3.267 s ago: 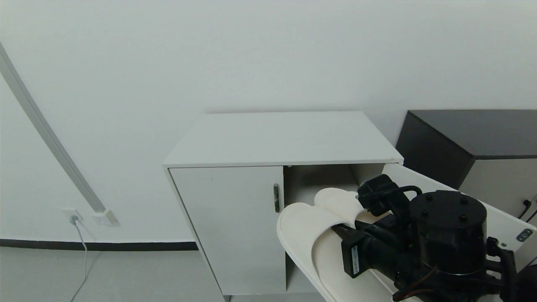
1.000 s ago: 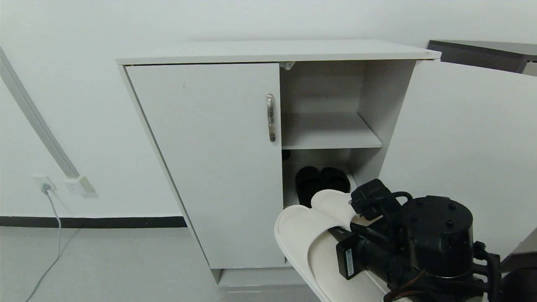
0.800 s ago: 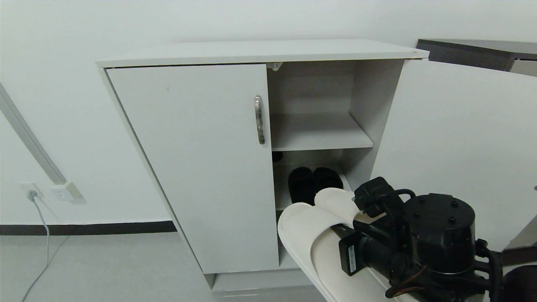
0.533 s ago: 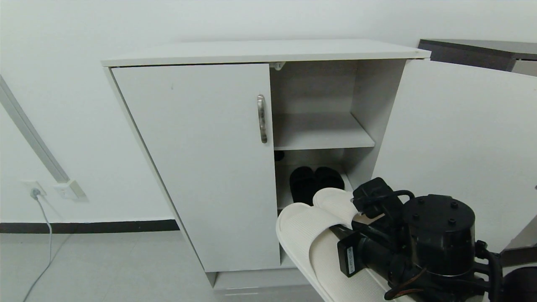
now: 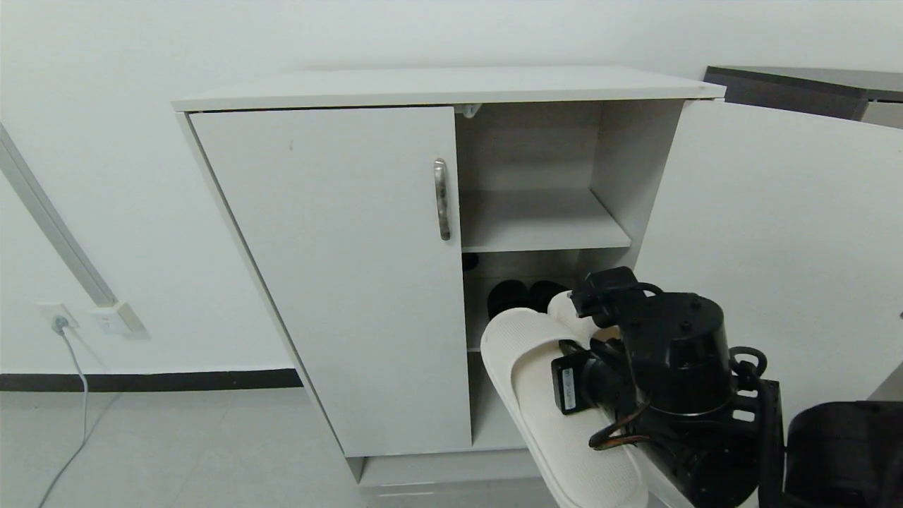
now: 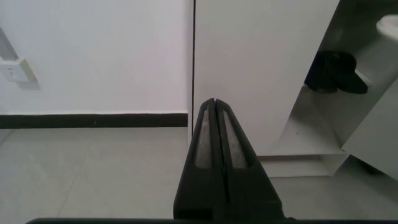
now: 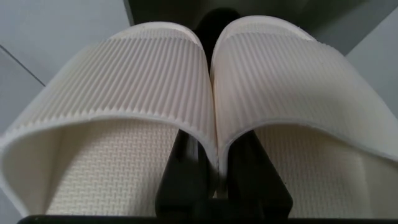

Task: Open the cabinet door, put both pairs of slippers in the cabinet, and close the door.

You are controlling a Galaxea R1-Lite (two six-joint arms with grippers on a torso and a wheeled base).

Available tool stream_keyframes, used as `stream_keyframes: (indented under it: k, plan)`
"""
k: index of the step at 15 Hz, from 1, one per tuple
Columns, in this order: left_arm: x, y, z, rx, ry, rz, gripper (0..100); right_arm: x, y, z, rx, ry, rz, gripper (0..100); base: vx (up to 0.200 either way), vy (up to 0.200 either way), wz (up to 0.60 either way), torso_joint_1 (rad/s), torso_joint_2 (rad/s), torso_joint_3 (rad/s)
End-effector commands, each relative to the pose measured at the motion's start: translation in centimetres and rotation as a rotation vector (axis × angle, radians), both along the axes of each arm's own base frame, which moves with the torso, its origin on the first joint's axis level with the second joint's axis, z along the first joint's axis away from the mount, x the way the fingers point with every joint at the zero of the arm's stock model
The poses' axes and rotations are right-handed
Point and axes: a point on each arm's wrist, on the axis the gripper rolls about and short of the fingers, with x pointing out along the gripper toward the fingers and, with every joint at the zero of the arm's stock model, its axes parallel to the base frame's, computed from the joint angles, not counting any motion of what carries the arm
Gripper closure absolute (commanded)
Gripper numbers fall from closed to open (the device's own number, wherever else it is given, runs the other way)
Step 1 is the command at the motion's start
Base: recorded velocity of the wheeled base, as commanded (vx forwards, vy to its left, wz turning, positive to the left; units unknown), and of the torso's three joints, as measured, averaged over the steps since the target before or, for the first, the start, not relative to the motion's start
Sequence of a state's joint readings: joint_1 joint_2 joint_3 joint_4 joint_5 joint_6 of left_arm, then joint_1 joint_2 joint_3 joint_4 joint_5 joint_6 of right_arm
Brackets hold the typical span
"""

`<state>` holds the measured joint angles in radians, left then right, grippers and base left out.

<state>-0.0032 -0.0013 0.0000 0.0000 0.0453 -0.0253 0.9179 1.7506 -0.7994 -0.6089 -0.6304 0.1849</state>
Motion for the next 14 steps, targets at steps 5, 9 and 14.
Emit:
stream_keyframes:
  k: [5,9,14]
  plan:
    - [0.0,0.0,0.0,0.001,0.001,0.001,100,1.1,1.3,4.5,0.09,0.16,-0.127,100,0.0,0.0,0.0,0.0,0.0,0.0]
    - [0.0,0.0,0.0,0.004,0.001,0.001,100,1.7,1.9,6.2,0.084,0.116,-0.174,100,0.0,0.0,0.0,0.0,0.0,0.0]
    - [0.0,0.0,0.0,0.004,0.001,0.001,100,3.1,2.2,6.4,0.065,0.09,-0.193,100,0.0,0.0,0.0,0.0,0.0,0.0]
